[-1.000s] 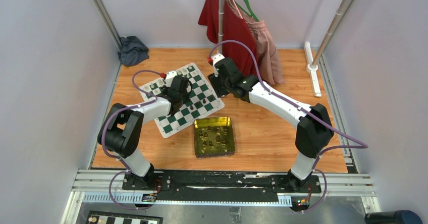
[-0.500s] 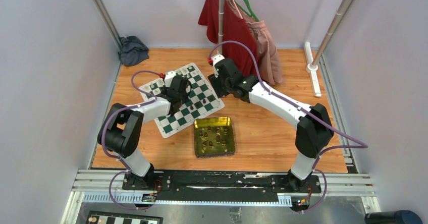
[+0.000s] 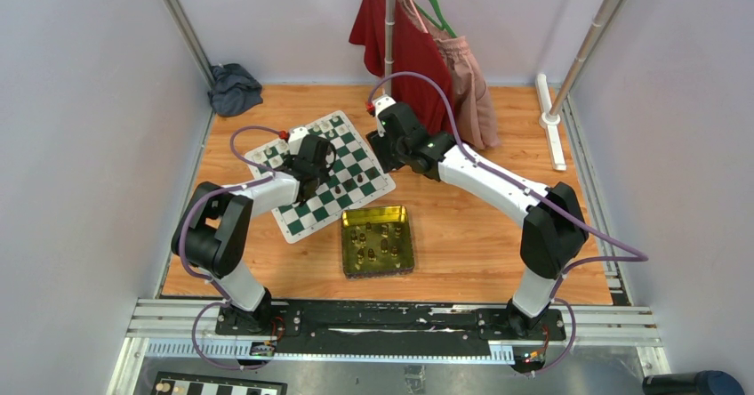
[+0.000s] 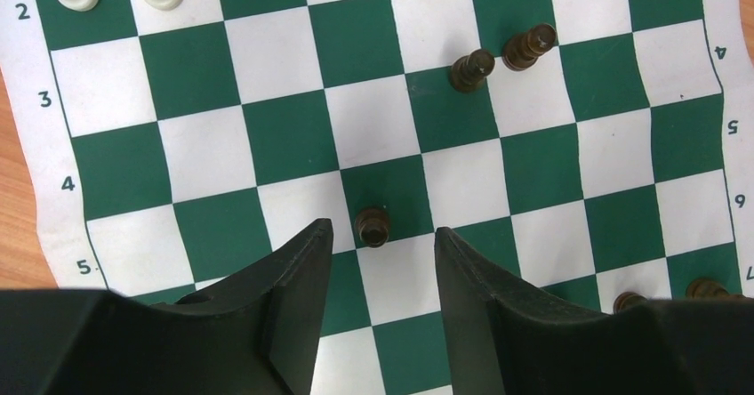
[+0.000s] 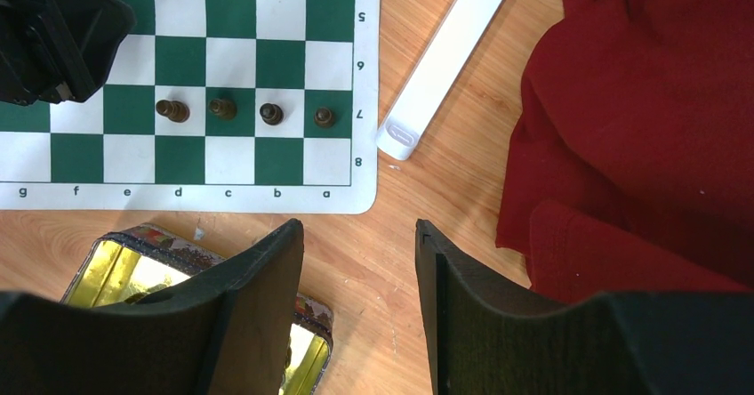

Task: Set up the chess pieces on the board
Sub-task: Pick up the chess piece from the chessboard.

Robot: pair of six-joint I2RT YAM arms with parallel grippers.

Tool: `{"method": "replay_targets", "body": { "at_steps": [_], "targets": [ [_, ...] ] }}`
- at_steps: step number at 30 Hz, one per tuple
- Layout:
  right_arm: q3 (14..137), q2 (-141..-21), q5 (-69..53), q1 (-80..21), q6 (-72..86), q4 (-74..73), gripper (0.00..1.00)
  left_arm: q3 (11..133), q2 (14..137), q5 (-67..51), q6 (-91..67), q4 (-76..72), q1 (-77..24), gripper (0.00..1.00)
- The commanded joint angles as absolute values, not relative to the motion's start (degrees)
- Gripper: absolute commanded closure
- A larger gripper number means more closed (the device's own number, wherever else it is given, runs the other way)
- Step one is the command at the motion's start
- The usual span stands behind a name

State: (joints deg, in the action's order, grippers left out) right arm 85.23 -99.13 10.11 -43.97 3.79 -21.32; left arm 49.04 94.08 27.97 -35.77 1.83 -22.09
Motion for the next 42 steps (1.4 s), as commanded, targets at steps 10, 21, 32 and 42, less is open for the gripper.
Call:
{"method": "replay_targets", "body": {
  "at_steps": [10, 21, 32, 42],
  "targets": [
    [83.8, -96.8, 10.0, -43.3, 4.4, -22.9, 0.47, 48.5, 95.2, 27.2, -36.3, 1.1, -21.2, 0.56],
    [83.6, -96.2, 10.0, -43.4, 4.3, -23.6, 0.47, 48.3, 95.4, 26.5, -36.3, 1.1, -21.1, 0.66],
    [83.2, -96.3, 10.1, -43.4, 4.3, -23.9, 0.48, 48.1, 95.7, 26.4, -36.5, 1.0, -21.0, 0.79],
    [83.6, -96.4, 10.1, -43.4, 4.2, -24.0, 0.48, 47.9, 94.6, 26.7, -36.9, 1.8, -20.9, 0.95]
  ]
}}
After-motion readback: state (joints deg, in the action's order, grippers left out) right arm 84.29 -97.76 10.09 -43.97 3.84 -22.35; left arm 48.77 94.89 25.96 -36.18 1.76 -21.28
